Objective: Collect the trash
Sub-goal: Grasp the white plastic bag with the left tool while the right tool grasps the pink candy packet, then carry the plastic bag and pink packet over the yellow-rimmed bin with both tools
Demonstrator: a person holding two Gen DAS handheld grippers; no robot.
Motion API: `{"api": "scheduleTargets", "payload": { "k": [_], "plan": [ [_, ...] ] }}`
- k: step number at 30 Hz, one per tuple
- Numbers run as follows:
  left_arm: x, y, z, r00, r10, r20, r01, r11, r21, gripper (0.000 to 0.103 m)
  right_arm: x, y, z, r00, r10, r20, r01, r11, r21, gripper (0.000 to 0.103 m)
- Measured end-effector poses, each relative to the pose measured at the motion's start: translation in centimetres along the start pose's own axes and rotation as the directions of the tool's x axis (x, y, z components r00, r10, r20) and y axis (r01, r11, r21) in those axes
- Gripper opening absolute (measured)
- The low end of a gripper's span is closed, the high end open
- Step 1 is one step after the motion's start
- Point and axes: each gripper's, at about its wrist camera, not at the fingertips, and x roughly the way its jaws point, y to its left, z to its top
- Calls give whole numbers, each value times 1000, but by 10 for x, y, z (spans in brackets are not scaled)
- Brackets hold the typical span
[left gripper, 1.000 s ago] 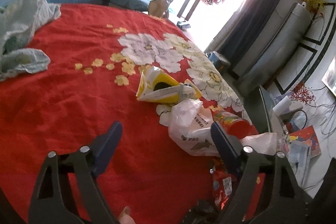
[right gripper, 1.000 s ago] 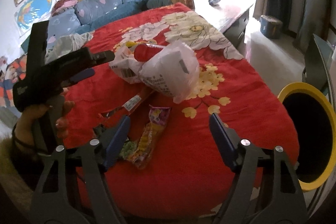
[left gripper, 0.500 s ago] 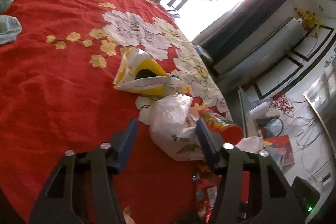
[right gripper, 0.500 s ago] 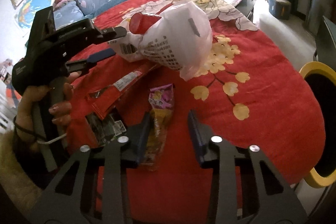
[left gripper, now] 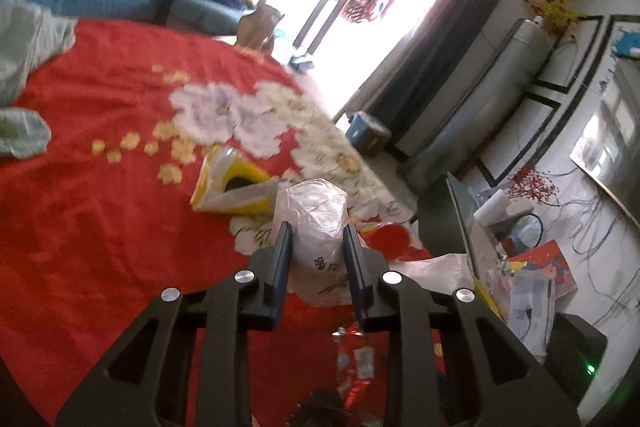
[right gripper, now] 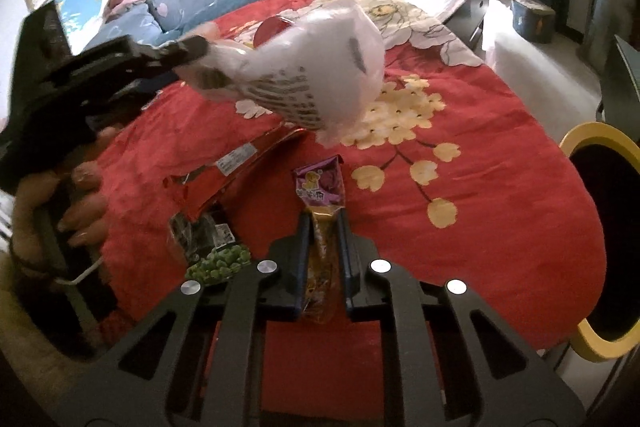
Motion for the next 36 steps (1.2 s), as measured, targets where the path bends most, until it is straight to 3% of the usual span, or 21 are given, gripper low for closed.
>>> {"api": "scheduleTargets", "payload": {
  "k": [21, 36],
  "plan": [
    [-62, -39, 17, 992, -25, 126, 17, 998, 68, 25, -51, -30, 20, 989, -56, 137, 47, 997, 67, 7],
    [-56, -84, 3, 992, -94, 86, 79, 984, 157, 24, -89, -81, 31, 962, -142, 231, 101, 979, 180, 7]
  ]
}}
